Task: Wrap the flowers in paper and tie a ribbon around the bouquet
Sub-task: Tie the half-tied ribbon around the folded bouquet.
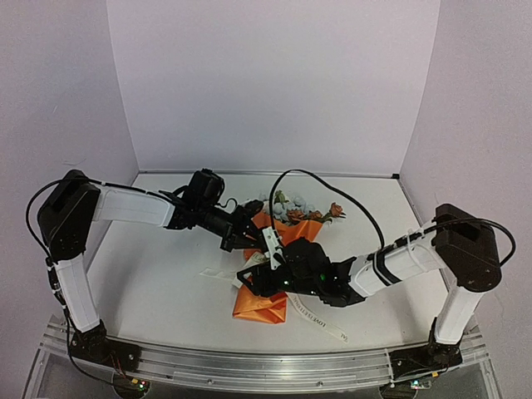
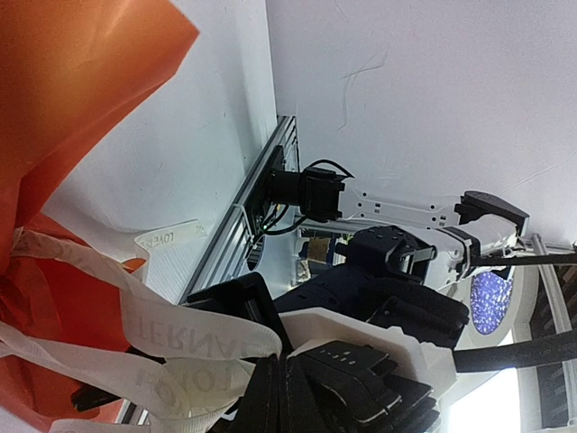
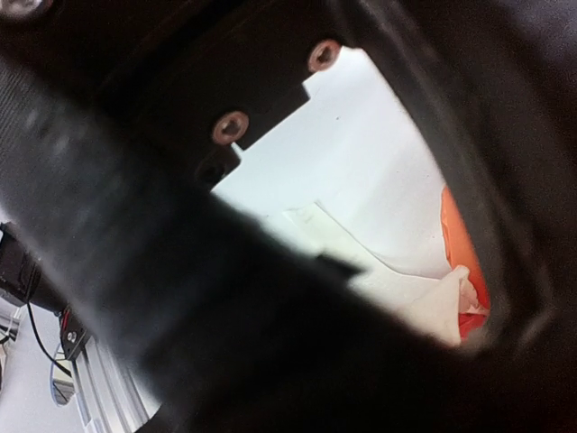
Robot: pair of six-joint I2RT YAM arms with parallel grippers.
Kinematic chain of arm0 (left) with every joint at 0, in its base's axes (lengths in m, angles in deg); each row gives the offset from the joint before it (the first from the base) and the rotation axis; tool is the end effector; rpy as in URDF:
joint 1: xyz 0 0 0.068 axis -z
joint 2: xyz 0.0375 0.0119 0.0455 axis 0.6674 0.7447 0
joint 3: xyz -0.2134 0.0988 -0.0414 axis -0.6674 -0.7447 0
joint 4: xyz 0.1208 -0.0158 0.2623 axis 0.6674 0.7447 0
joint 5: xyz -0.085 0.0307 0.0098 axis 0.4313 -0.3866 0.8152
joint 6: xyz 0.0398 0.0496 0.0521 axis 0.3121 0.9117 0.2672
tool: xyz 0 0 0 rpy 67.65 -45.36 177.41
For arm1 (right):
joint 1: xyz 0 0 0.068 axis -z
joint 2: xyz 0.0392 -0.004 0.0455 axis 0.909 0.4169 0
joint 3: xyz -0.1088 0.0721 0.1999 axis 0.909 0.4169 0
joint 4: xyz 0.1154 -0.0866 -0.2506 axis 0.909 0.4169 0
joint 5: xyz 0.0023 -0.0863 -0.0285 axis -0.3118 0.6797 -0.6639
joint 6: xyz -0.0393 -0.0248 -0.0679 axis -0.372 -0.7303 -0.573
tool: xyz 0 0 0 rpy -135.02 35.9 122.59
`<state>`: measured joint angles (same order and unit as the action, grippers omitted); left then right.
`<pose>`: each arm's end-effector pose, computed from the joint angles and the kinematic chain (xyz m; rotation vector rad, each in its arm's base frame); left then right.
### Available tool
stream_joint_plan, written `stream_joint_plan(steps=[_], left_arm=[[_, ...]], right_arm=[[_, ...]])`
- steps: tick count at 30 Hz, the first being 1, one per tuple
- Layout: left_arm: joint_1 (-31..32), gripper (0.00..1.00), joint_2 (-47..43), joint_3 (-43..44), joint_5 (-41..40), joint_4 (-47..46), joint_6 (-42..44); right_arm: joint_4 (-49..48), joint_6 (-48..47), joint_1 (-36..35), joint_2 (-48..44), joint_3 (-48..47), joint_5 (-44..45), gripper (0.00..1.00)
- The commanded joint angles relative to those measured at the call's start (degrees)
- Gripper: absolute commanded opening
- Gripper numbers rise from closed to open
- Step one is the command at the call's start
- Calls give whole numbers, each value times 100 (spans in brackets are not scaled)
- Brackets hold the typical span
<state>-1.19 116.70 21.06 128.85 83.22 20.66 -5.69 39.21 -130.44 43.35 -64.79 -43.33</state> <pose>0.2759 -0.3235 0.1494 -0.5004 -2.2733 1.8300 0.1740 0.3843 0.0953 -0.6675 2.0201 1.1212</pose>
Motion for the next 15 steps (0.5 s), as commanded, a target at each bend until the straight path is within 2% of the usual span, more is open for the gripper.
stream_joint_plan(steps=[1, 9, 15], left_arm=[[11, 0, 37, -5, 189, -398, -69], [-120, 0, -44, -170, -89, -358, 34], [-183, 0, -124, -361, -338, -481, 88]], right_arm=[[-540, -60, 13, 278, -200, 172, 38], [-739, 221, 7, 17, 226, 177, 0], [198, 535, 12, -665, 770, 306, 0]])
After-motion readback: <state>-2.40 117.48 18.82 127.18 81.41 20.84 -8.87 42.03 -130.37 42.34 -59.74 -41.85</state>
